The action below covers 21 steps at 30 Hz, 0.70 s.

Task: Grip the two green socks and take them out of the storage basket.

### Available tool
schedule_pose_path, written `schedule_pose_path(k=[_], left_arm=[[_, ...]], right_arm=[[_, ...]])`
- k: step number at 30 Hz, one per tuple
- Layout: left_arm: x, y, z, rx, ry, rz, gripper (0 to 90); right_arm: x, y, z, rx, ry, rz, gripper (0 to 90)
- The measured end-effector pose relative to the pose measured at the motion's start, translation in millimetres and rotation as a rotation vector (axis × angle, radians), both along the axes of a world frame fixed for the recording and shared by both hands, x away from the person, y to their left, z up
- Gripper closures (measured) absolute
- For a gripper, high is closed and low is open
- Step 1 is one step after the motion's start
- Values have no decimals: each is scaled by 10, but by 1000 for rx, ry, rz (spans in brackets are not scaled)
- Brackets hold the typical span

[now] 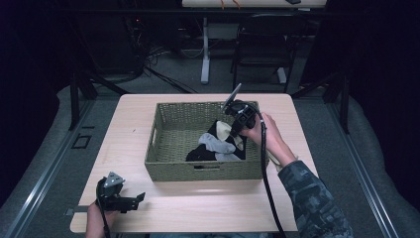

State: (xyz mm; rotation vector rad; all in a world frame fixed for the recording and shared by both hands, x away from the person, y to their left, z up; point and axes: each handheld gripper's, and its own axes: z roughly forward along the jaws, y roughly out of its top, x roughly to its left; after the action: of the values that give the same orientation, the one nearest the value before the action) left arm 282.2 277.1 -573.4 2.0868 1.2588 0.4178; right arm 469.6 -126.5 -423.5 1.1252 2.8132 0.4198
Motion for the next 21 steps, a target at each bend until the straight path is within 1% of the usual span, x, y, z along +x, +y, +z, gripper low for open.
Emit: schedule_pose_path(k=[1,2,3,4,5,7,8,9,13,16,17,19,20,21], left_arm=[[0,-1,0,1,1,1,0],[0,-1,0,1,1,1,0],[1,-2,0,0,2,-1,0],[1,-2,0,0,2,-1,0],[2,-2,0,-1,3,-1,0],[2,-4,1,0,3,-1,0],[2,-4,1,0,3,-1,0],[-1,-8,2,-2,3,0,0],[1,-4,1,-1,3,0,0],[2,-2,0,-1,3,0,0],[1,-3,1,-1,3,0,0],[2,-3,2,-1,2,-1,0],[2,-3,2,-1,2,-1,0],[3,-5,1,0,2,0,0]], right_arm=[[-5,-9,42,-2,-2,1,828],[-5,-9,42,-2,-2,1,828],[-14,-22,96,3,-10,5,826],[-19,-23,121,4,-9,3,826],[-19,-23,121,4,-9,3,826],[-29,-36,189,11,-11,1,826],[-29,-36,189,11,-11,1,826],[-37,-48,243,10,-18,3,826],[-59,-83,361,25,-38,1,826],[-73,-111,450,33,-47,-1,826],[-78,-119,472,42,-51,-3,826],[-84,-139,531,42,-56,0,826],[-84,-139,531,42,-56,0,826],[-90,-157,583,51,-59,0,826]])
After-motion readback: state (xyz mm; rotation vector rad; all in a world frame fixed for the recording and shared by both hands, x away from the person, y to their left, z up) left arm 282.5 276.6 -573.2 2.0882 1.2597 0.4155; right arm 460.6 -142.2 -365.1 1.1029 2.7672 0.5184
